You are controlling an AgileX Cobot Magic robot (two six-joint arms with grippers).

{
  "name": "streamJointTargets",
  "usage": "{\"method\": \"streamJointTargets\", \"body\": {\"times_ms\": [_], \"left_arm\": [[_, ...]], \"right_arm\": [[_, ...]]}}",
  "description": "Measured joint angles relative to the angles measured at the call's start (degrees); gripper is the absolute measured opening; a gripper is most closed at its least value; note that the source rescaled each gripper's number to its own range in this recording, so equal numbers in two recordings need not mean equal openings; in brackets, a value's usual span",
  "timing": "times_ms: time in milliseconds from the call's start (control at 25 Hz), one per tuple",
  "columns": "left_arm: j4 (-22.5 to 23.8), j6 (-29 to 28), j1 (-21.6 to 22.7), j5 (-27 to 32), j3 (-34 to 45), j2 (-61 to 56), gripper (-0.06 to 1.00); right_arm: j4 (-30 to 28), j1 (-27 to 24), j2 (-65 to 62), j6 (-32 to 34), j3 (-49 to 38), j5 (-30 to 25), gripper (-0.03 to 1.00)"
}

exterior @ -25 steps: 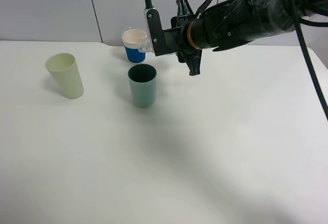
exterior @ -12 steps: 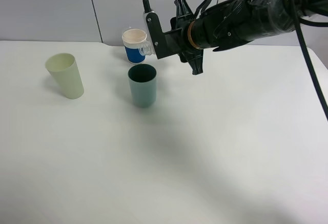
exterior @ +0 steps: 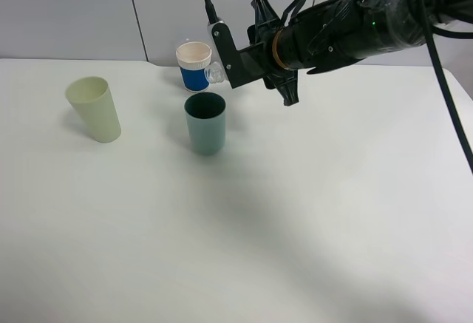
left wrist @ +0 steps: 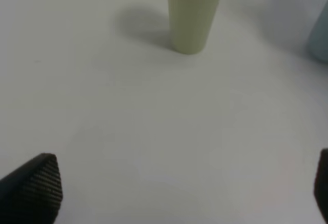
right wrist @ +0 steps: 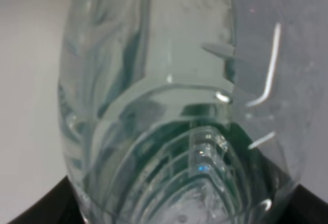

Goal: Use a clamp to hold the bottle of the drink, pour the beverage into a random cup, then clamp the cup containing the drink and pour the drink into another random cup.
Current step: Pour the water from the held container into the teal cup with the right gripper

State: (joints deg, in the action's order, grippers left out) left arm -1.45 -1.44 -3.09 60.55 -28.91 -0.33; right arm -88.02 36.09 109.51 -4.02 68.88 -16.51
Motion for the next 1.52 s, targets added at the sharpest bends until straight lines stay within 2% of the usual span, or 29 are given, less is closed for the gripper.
{"method": "streamJointTargets", "body": {"times_ms": [1520], "left_arm": [[0.00, 0.00, 0.00, 0.00, 0.00, 0.00, 1.00]], "right_arm": [[-6.01, 0.00, 0.00, -0.45, 0.00, 0.05, 0.00]]}}
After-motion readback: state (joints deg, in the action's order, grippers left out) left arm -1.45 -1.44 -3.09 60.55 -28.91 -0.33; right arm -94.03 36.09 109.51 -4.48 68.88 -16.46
